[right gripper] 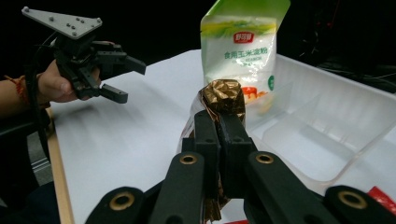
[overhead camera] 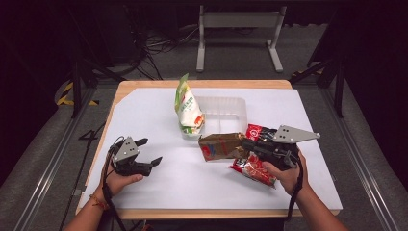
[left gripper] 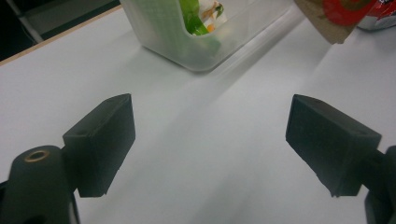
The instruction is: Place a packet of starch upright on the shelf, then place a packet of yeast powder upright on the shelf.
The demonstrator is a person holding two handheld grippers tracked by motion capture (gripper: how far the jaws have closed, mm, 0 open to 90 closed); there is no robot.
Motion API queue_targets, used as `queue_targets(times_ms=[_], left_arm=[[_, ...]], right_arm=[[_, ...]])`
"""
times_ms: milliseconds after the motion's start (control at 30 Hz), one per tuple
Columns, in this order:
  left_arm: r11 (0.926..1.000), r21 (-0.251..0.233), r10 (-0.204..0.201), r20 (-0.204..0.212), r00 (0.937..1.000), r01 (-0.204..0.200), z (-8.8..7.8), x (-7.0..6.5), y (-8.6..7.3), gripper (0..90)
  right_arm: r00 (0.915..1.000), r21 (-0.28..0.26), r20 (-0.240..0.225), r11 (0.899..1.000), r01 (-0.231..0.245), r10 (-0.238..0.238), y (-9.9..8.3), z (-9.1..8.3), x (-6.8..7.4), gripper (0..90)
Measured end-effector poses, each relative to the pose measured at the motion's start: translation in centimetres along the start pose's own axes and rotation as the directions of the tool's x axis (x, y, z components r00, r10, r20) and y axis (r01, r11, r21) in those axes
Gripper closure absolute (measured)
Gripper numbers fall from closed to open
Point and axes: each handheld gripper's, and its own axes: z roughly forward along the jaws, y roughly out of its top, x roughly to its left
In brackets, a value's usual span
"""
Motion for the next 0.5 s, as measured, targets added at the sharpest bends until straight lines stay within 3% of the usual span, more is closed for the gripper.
queue_targets(times_ms=[500], left_arm=[[0.9997,0.018,0.015,0.010,0.9998,-0.015,0.4,-0.2,0.2,16.0]], right_arm=[[0.9982,-0.018,0.051,0.999,-0.032,0.033,1.8,-0.3,-1.3,88.0]])
